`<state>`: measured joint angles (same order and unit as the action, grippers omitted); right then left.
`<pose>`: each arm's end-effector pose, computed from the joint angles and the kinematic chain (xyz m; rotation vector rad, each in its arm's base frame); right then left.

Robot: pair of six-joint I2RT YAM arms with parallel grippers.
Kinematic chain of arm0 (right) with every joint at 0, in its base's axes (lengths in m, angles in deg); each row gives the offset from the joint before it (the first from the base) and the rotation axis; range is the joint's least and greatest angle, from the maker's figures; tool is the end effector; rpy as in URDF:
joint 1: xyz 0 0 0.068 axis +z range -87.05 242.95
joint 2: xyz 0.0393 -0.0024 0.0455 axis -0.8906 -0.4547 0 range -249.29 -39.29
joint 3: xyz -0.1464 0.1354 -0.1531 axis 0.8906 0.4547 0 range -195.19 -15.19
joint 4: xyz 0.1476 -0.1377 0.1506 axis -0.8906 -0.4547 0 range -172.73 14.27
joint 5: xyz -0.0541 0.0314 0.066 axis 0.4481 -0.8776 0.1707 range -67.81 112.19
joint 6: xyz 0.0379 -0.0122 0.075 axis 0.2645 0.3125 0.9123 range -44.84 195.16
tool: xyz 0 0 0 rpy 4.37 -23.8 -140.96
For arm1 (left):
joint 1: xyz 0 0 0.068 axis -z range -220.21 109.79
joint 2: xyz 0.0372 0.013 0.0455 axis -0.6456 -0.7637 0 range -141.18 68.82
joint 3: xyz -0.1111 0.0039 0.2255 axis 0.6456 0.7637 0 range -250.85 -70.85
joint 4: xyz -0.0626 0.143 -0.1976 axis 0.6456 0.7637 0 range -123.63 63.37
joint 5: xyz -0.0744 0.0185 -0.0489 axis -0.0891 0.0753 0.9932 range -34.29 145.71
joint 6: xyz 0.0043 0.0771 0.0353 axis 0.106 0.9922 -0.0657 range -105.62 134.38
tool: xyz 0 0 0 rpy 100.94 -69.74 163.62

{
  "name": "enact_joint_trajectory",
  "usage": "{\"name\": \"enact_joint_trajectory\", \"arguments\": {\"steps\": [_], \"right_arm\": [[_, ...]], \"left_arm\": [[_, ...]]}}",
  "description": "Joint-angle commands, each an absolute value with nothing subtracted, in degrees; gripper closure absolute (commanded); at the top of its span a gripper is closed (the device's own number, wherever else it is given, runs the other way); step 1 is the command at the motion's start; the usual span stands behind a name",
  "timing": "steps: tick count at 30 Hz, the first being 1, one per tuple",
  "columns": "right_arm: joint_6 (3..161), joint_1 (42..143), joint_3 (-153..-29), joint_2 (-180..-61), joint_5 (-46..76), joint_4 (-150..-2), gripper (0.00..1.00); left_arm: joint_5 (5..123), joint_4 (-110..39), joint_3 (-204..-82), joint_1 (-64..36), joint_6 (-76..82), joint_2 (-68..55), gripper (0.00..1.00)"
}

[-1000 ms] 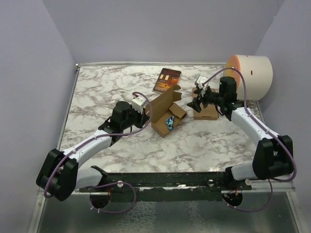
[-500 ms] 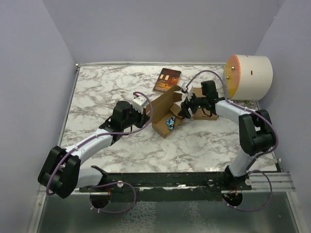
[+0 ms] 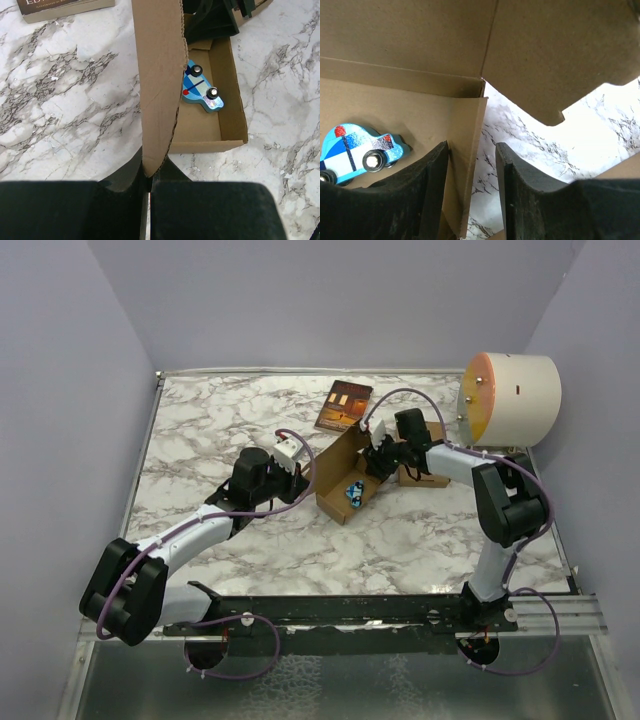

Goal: Fold the paper box

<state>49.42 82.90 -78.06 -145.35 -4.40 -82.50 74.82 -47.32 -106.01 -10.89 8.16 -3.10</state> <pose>0.3549 0.1644 0.1212 -1.1106 2.1100 0.5170 0.2513 -0.1691 0.1944 0.6219 1.9254 -0.7280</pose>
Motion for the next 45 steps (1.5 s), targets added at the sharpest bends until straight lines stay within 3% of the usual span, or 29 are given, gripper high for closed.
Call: {"name": "enact_joint_trajectory", "arguments": {"steps": [1, 6, 9, 11, 15, 17, 24, 31, 40, 45], "right_arm": [[49.15, 83.43, -79.03, -146.26, 0.12, -81.43, 0.55], [49.39, 83.98, -78.97, -146.59, 1.19, -81.04, 0.55], [49.26, 84.75, -78.68, -146.99, 2.71, -80.46, 0.61], [49.07, 85.31, -78.45, -147.33, 4.19, -80.07, 0.68], [48.36, 86.84, -76.81, -146.30, 11.66, -77.16, 0.97], [48.11, 87.03, -75.63, -145.06, 14.71, -75.12, 0.99], [47.52, 87.12, -74.88, -144.50, 12.55, -75.60, 0.99], [49.05, 87.06, -75.49, -142.21, 8.48, -77.33, 0.71], [49.97, 86.63, -74.83, -137.77, 6.83, -77.72, 0.60], [49.96, 86.35, -74.37, -137.51, 4.55, -78.03, 0.59]], "left_arm": [[77.15, -48.59, -107.33, -11.12, 8.52, -3.24, 1.00], [77.37, -48.84, -107.33, -11.12, 8.45, -3.34, 1.00], [77.54, -48.92, -107.37, -11.16, 8.25, -3.42, 1.00], [77.63, -48.94, -107.41, -11.12, 8.15, -3.29, 1.00], [77.42, -48.92, -107.25, -11.16, 8.13, -3.10, 1.00], [77.25, -48.86, -107.16, -11.17, 8.12, -2.99, 1.00], [77.65, -49.18, -107.57, -11.12, 7.99, -3.58, 1.00], [76.62, -48.60, -107.25, -11.12, 8.28, -2.97, 1.00], [75.98, -47.85, -107.41, -11.21, 8.75, -2.79, 1.00], [76.20, -47.85, -107.50, -11.30, 8.63, -2.80, 1.00]]}}
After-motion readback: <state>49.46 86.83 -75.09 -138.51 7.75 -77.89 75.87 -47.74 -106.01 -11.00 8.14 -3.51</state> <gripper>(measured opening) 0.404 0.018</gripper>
